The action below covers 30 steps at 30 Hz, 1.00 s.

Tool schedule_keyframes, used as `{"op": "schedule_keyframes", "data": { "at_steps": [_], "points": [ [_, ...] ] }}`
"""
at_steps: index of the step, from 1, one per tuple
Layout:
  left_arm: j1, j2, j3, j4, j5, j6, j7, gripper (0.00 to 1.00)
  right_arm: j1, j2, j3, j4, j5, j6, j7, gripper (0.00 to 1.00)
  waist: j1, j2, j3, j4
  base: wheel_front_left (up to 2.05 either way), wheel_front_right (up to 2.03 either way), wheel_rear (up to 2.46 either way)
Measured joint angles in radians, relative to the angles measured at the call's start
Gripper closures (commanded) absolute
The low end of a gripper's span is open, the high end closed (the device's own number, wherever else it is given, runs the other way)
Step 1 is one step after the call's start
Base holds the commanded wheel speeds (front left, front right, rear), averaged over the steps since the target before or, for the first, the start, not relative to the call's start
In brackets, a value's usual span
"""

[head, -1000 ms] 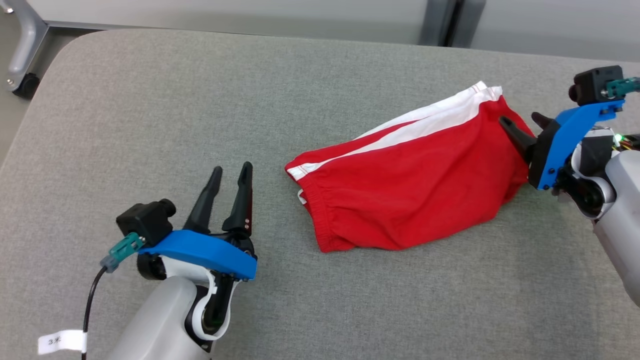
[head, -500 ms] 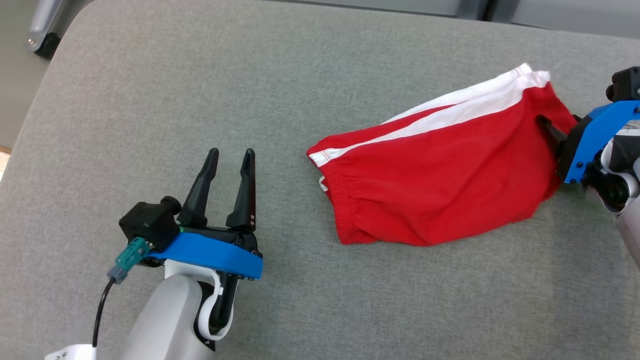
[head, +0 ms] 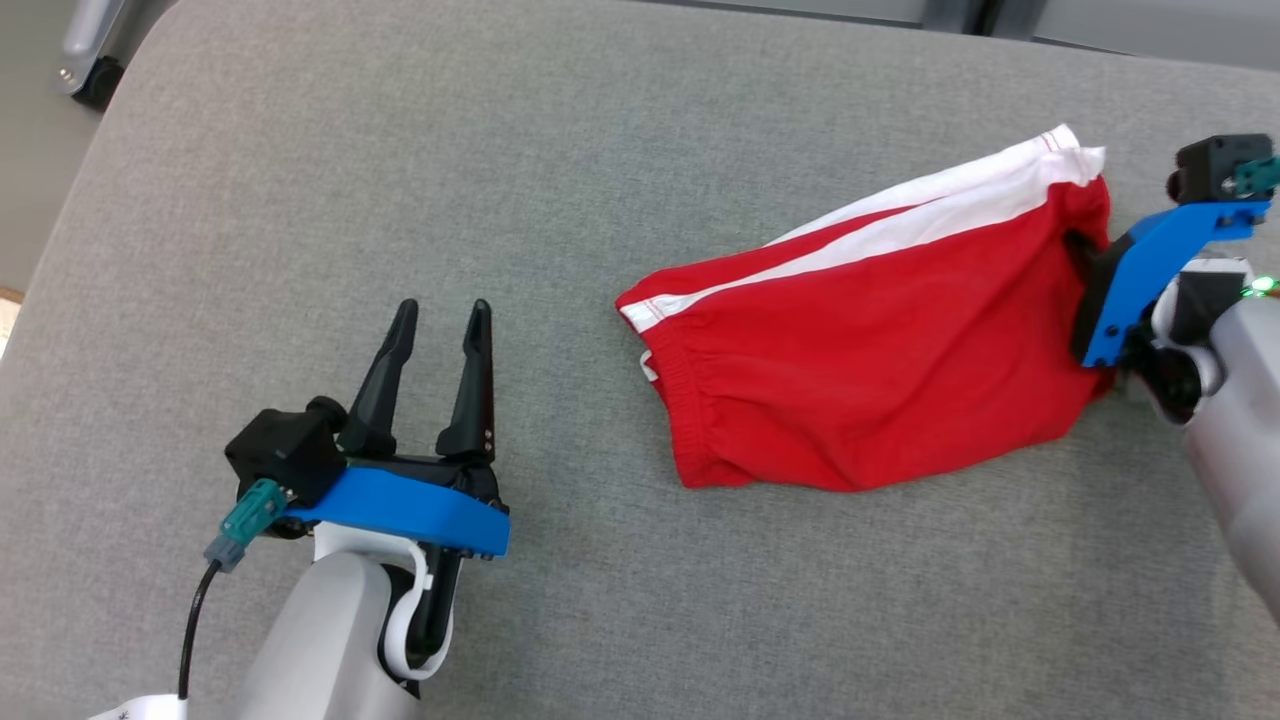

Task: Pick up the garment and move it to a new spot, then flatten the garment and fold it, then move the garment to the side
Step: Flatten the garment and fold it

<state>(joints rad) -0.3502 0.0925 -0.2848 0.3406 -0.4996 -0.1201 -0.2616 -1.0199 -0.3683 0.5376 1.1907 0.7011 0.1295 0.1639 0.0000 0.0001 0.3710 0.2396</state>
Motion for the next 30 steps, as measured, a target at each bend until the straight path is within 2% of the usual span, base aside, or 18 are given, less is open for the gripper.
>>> {"op": "schedule_keyframes", "data": {
  "at_steps": [13, 23, 27, 30],
  "points": [
    [0.072, 0.032, 0.048, 0.007, 0.012, -0.004, 0.000, 0.00, 0.075, 0.001, -0.040, 0.078, -0.078, 0.001, -0.232, 1.00, 0.0001, -0.0001, -0.103, -0.098, 0.00, 0.00, 0.00],
    [0.135, 0.041, 0.044, 0.020, 0.003, -0.004, 0.000, 0.00, 0.114, -0.047, -0.116, 0.098, -0.211, 0.001, -0.269, 1.00, 0.0000, 0.0000, -0.207, -0.166, 0.00, 0.00, 0.00],
    [0.141, 0.035, 0.038, 0.024, -0.002, -0.004, 0.000, 0.00, 0.089, -0.012, -0.128, 0.100, -0.281, 0.001, -0.246, 1.00, 0.0000, 0.0000, -0.219, -0.167, 0.00, 0.00, 0.00],
    [0.141, 0.032, 0.030, 0.024, -0.004, -0.006, 0.000, 0.00, 0.056, 0.049, -0.126, 0.099, -0.324, 0.001, -0.228, 1.00, 0.0000, 0.0000, -0.221, -0.156, 0.00, 0.00, 0.00]
  ]
}}
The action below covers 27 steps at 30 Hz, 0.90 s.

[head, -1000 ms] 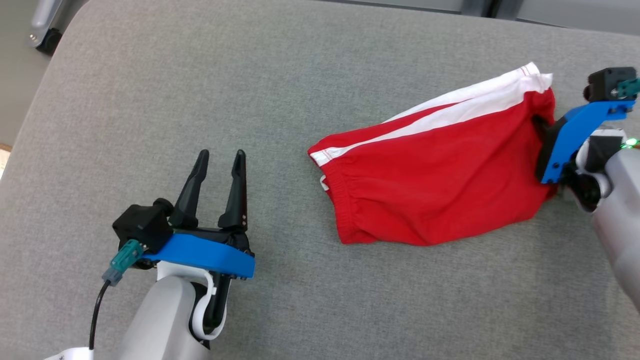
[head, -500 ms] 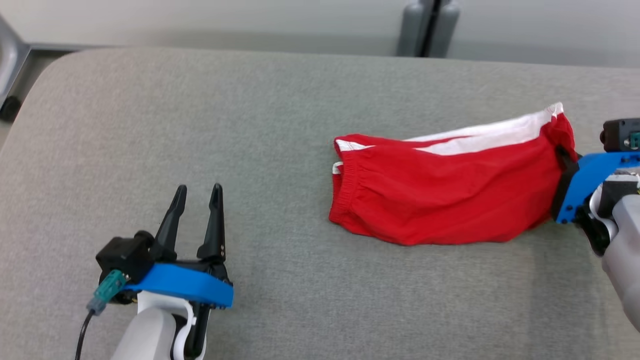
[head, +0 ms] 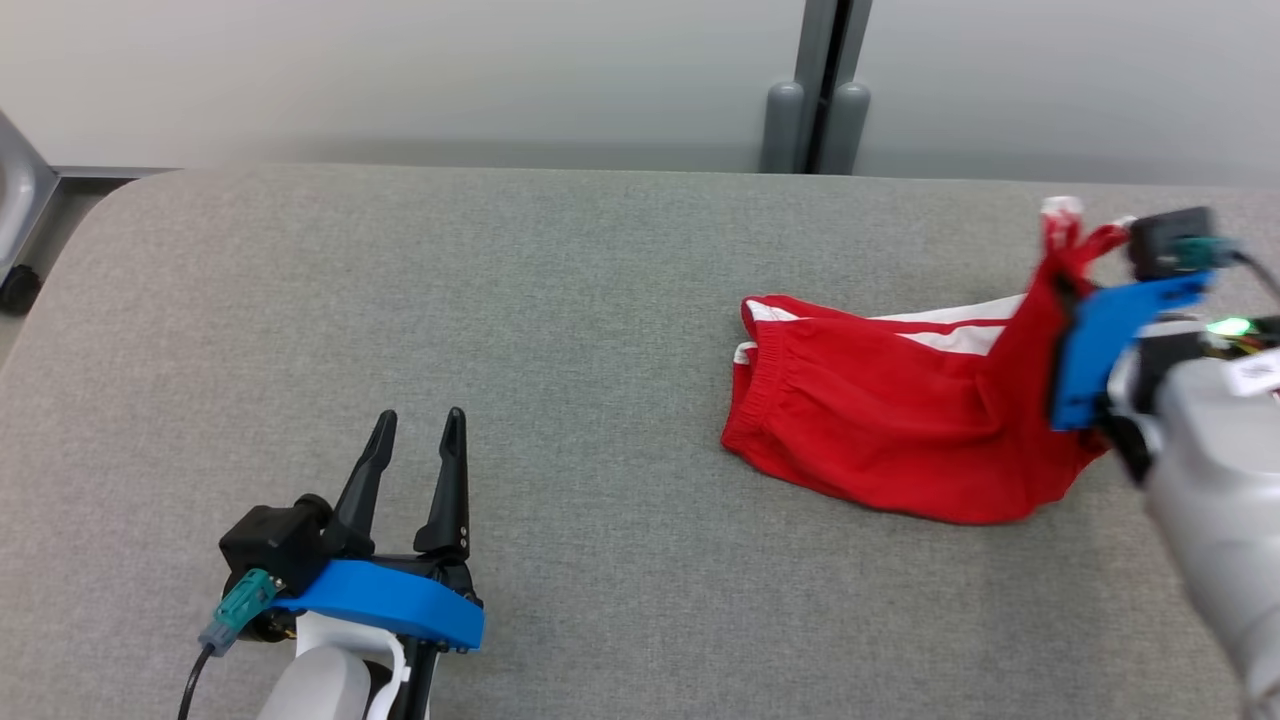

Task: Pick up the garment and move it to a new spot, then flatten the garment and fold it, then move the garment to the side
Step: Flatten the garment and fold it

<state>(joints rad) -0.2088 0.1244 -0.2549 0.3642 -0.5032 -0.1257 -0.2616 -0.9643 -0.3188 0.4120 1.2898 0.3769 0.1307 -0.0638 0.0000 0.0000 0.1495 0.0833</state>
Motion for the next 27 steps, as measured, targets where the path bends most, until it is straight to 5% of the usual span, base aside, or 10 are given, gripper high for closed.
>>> {"op": "schedule_keyframes", "data": {
  "at_steps": [8, 16, 17, 18, 27],
  "points": [
    [-0.002, -0.009, -0.002, -0.006, -0.007, 0.000, 0.000, 0.00, -0.022, 0.228, 0.068, -0.011, -0.079, 0.000, 0.064, 1.00, 0.0000, 0.0000, 0.012, 0.035, 0.00, 0.00, 0.00],
    [-0.010, -0.026, -0.016, -0.002, -0.010, 0.000, 0.000, 0.00, 0.035, 0.263, 0.148, -0.090, -0.057, 0.000, 0.152, 1.00, 0.0001, 0.0000, 0.031, 0.075, 0.00, 0.00, 0.00],
    [-0.012, -0.028, -0.018, -0.002, -0.011, 0.000, 0.000, 0.00, 0.056, 0.263, 0.167, -0.126, -0.030, 0.000, 0.169, 0.61, 0.0001, 0.0000, 0.032, 0.080, 0.00, 0.00, 0.00],
    [-0.013, -0.029, -0.018, -0.001, -0.011, 0.000, 0.000, 0.00, 0.073, 0.266, 0.182, -0.164, -0.006, 0.000, 0.180, 0.00, 0.0000, 0.0000, 0.034, 0.083, 0.00, 0.00, 0.00],
    [0.002, -0.026, 0.013, -0.005, -0.014, 0.000, 0.000, 0.00, 0.108, 0.265, 0.182, -0.441, 0.143, 0.000, 0.193, 0.00, 0.0000, 0.0000, 0.017, 0.047, 0.00, 0.00, 0.00]
  ]
}}
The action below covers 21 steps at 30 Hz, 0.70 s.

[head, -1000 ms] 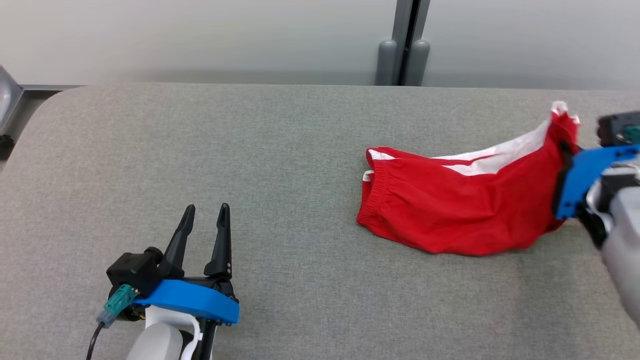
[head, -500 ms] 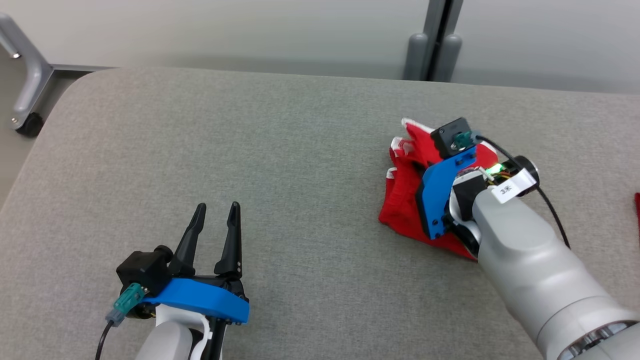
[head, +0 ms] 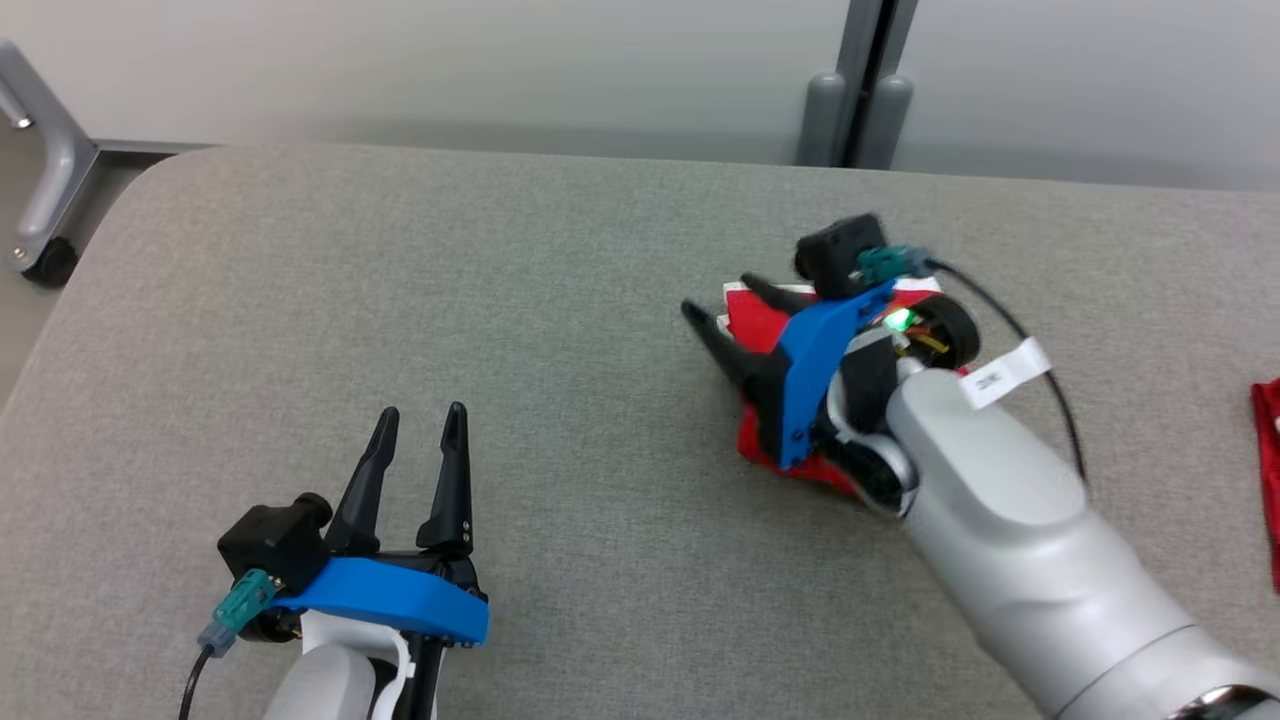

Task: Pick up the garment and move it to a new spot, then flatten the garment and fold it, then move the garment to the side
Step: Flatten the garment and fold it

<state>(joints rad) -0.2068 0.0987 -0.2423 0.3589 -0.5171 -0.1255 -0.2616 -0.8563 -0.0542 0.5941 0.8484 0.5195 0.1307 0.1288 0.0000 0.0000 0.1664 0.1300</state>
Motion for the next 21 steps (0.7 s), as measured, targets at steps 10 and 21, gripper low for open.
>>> {"op": "schedule_keyframes", "data": {
  "at_steps": [10, 21],
  "points": [
    [0.018, 0.006, 0.005, -0.013, 0.013, 0.002, 0.000, 0.00, 0.088, -0.191, -0.277, -0.053, -0.177, 0.000, -0.033, 0.00, 0.0000, 0.0000, -0.018, -0.034, 0.00, 0.00, 0.00],
    [-0.001, 0.017, -0.002, -0.009, 0.022, 0.002, 0.000, 0.00, 0.212, -0.030, -0.231, -0.017, -0.364, 0.000, 0.021, 1.00, 0.0000, 0.0000, 0.007, -0.028, 0.00, 0.00, 0.00]
  ]
}}
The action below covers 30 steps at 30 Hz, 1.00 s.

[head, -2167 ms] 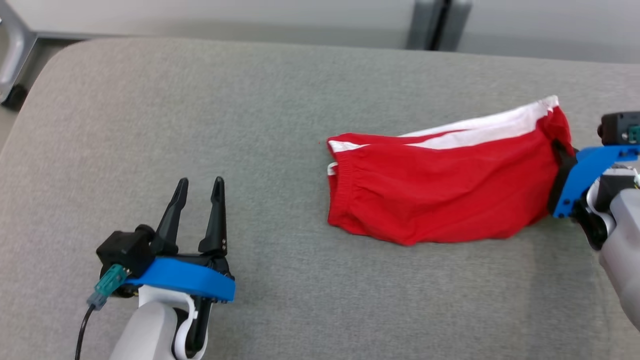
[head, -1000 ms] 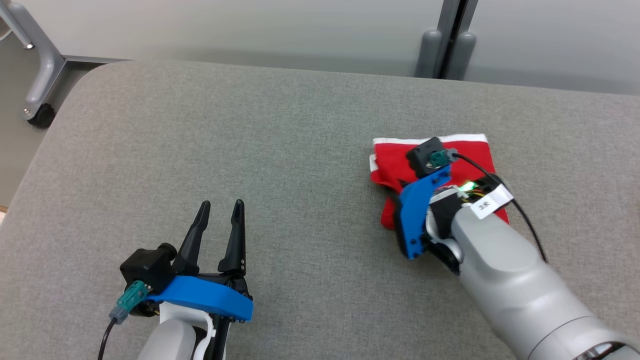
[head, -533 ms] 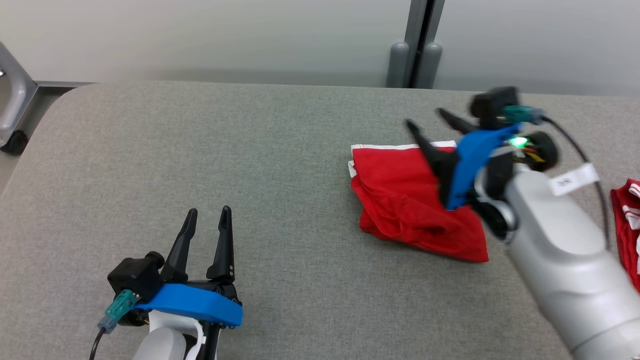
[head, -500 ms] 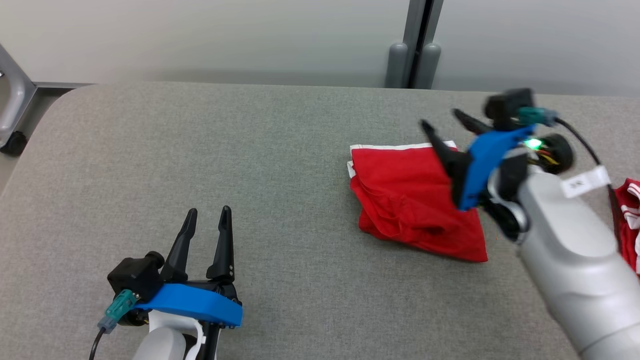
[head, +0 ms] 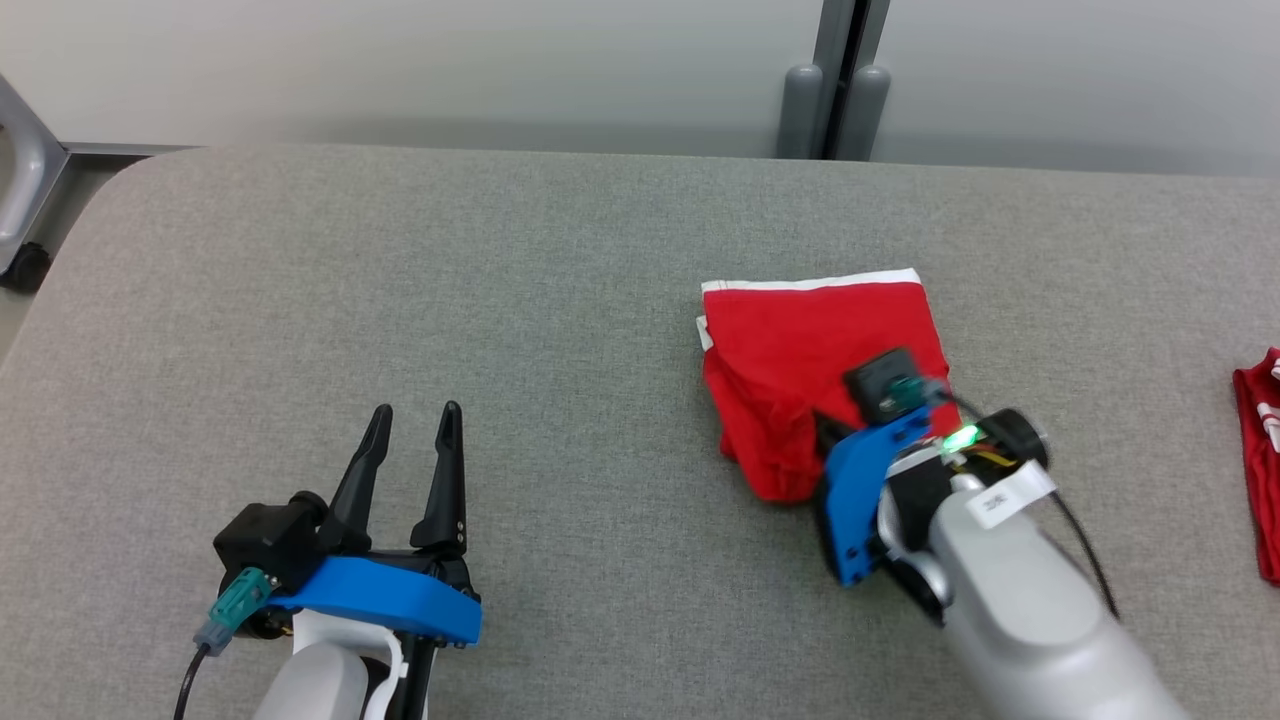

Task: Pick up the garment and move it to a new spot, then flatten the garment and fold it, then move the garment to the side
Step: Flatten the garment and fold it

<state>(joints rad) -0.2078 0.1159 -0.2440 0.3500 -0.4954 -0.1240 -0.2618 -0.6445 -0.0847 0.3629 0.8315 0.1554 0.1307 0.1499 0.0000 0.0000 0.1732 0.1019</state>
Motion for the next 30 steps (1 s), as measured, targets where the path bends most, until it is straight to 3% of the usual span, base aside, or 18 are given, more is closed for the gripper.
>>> {"op": "schedule_keyframes", "data": {
  "at_steps": [5, 8, 12, 13, 15, 16, 26, 30],
  "points": [
    [0.000, 0.005, 0.002, 0.003, 0.000, 0.000, 0.000, 0.00, 0.050, 0.025, 0.177, -0.077, 0.086, 0.000, 0.042, 1.00, 0.0000, 0.0000, -0.011, -0.003, 0.00, 0.00, 0.00],
    [0.000, 0.006, 0.003, 0.003, 0.000, 0.001, 0.000, 0.00, 0.092, 0.033, 0.267, -0.161, 0.212, 0.000, 0.073, 1.00, 0.0000, 0.0000, -0.021, -0.006, 0.00, 0.00, 0.00],
    [0.009, 0.011, 0.012, -0.002, -0.005, 0.010, 0.000, 0.00, 0.115, 0.035, 0.305, -0.279, 0.302, 0.000, 0.077, 1.00, 0.0000, 0.0000, -0.034, -0.022, 0.00, 0.00, 0.00],
    [0.016, 0.012, 0.015, -0.004, -0.005, 0.011, 0.000, 0.00, 0.118, 0.035, 0.298, -0.303, 0.309, 0.000, 0.067, 0.89, 0.0000, 0.0000, -0.038, -0.027, 0.00, 0.00, 0.00],
    [0.027, 0.015, 0.021, -0.007, -0.007, 0.018, 0.000, 0.00, 0.132, 0.034, 0.256, -0.348, 0.317, 0.000, 0.045, 0.53, 0.0000, 0.0000, -0.047, -0.036, 0.00, 0.00, 0.00],
    [0.030, 0.016, 0.027, -0.010, -0.007, 0.019, 0.000, 0.00, 0.145, 0.030, 0.228, -0.370, 0.316, 0.000, 0.030, 0.00, 0.0000, 0.0000, -0.052, -0.041, 0.00, 0.00, 0.00],
    [0.078, 0.032, 0.069, -0.042, -0.012, 0.044, 0.000, 0.00, 0.332, 0.022, -0.209, -0.591, 0.112, 0.000, -0.113, 0.00, 0.0000, 0.0000, -0.090, -0.108, 0.00, 0.00, 0.00],
    [0.091, 0.042, 0.079, -0.051, -0.001, 0.054, 0.000, 0.00, 0.404, 0.027, -0.323, -0.646, 0.047, 0.000, -0.127, 0.00, -0.0001, 0.0000, -0.103, -0.135, 0.00, 0.00, 0.00]
  ]
}}
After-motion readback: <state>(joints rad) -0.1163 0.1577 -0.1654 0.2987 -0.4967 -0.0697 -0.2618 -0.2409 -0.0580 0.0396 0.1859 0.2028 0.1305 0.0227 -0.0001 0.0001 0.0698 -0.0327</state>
